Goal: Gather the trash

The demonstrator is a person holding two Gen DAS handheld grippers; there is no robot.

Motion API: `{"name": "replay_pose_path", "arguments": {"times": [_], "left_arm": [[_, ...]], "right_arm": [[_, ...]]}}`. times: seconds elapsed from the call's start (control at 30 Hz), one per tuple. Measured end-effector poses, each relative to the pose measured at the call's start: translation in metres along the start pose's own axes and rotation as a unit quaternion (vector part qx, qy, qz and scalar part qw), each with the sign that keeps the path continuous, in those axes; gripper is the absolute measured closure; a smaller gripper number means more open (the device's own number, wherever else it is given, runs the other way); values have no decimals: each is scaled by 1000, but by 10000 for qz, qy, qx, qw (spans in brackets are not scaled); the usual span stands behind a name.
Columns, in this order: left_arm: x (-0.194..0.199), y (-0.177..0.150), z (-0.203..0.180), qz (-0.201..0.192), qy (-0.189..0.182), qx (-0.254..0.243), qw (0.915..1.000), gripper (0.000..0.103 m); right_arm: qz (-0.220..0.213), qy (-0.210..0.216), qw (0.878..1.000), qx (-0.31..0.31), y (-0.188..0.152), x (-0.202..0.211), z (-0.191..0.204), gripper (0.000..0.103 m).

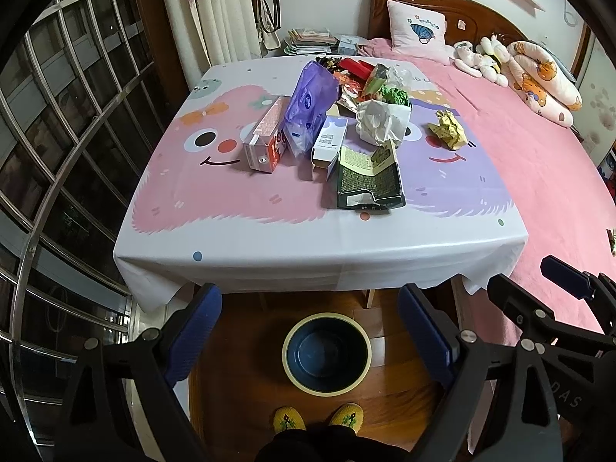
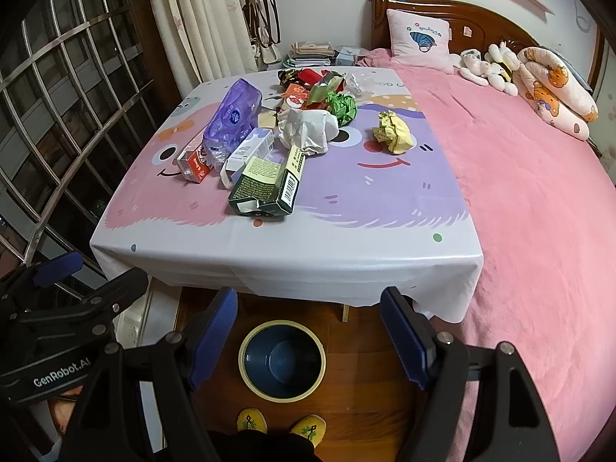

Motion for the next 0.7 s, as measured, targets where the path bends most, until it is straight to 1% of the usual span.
{"name": "replay_pose_path", "arguments": {"times": [0.5,0.7], "left_arm": [[3,1,2,-67,81,-35,9999,11],[4,3,3,-99,102,-37,9999,11]], "right_arm": [[-10,34,10000,8,0,3,-1,26],[-24,48,10000,55,9,-1,8,26]]}}
Point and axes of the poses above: each gripper's, at about its wrist camera, not at the fingertips, and x roughly against the way its jaws point, z to its left, y to its top, the point moved 1 cm from there along -x, roughly the way its jaws point, and after that the axes turned 7 degrees about x, right-handed, at the moved point
